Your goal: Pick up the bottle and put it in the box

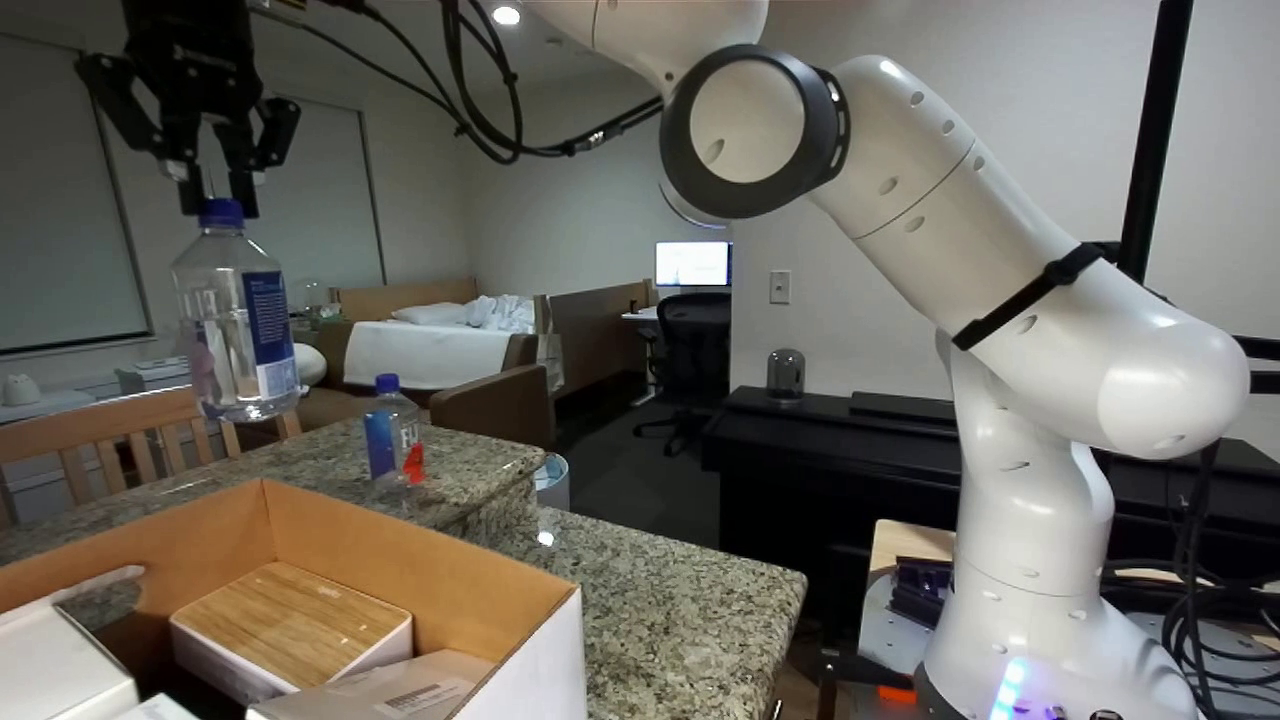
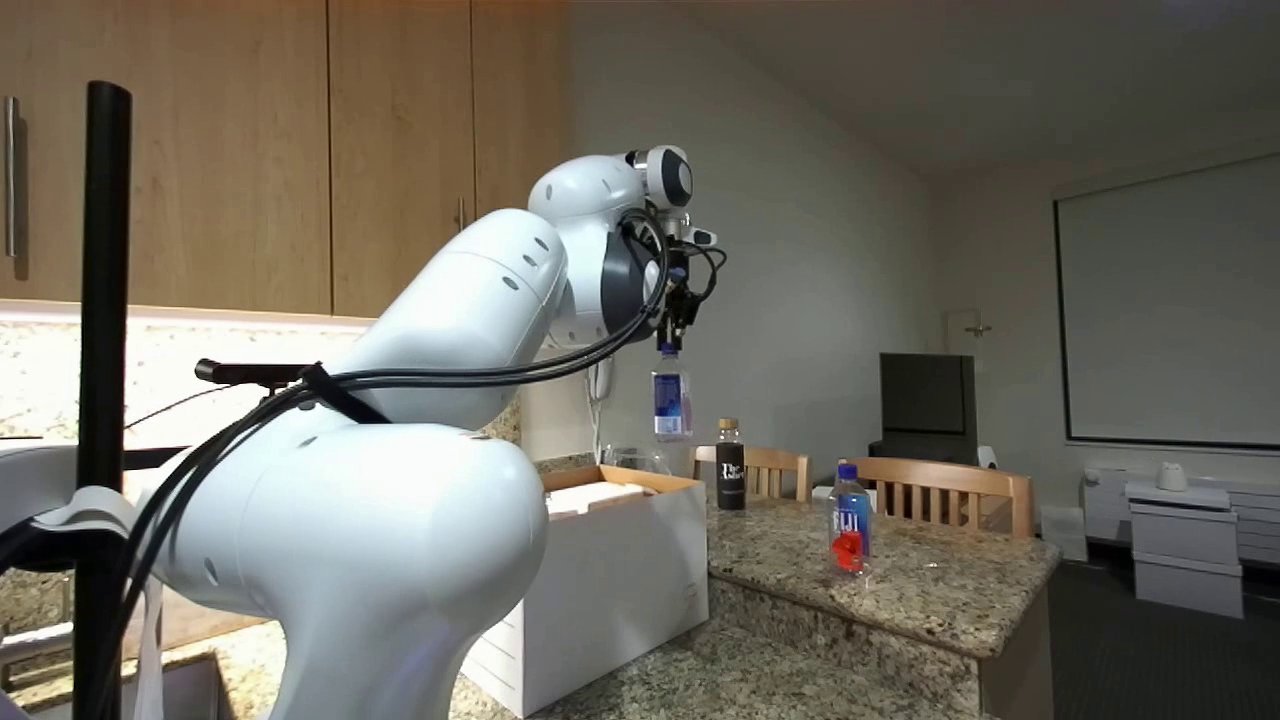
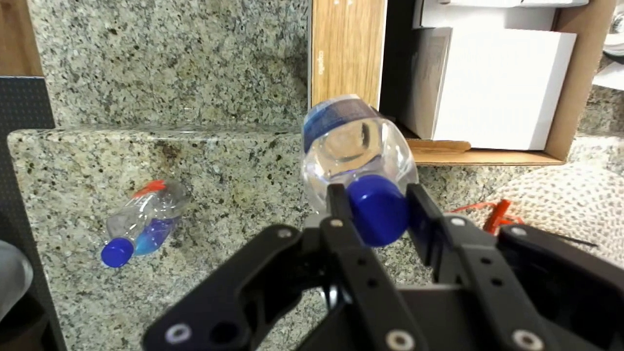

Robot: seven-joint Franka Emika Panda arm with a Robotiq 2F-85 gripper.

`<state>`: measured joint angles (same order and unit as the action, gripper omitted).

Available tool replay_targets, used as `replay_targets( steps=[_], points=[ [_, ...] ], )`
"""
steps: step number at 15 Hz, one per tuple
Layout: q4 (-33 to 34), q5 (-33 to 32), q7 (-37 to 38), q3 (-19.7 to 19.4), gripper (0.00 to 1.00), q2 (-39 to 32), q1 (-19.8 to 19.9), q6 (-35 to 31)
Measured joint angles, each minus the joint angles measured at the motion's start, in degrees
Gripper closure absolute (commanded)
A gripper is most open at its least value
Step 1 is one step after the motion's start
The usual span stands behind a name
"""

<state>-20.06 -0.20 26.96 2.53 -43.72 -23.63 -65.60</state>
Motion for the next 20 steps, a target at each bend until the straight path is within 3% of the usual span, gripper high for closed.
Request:
replay_targets(
  steps=[10,20],
  points=[
    [-0.57,3.93,-9.13,4.57,0.85,-5.91,-0.59,-6.51],
    [-1.2,4.07,-16.38,5.61,0.85,-7.81,-6.46,-6.43]
  ],
)
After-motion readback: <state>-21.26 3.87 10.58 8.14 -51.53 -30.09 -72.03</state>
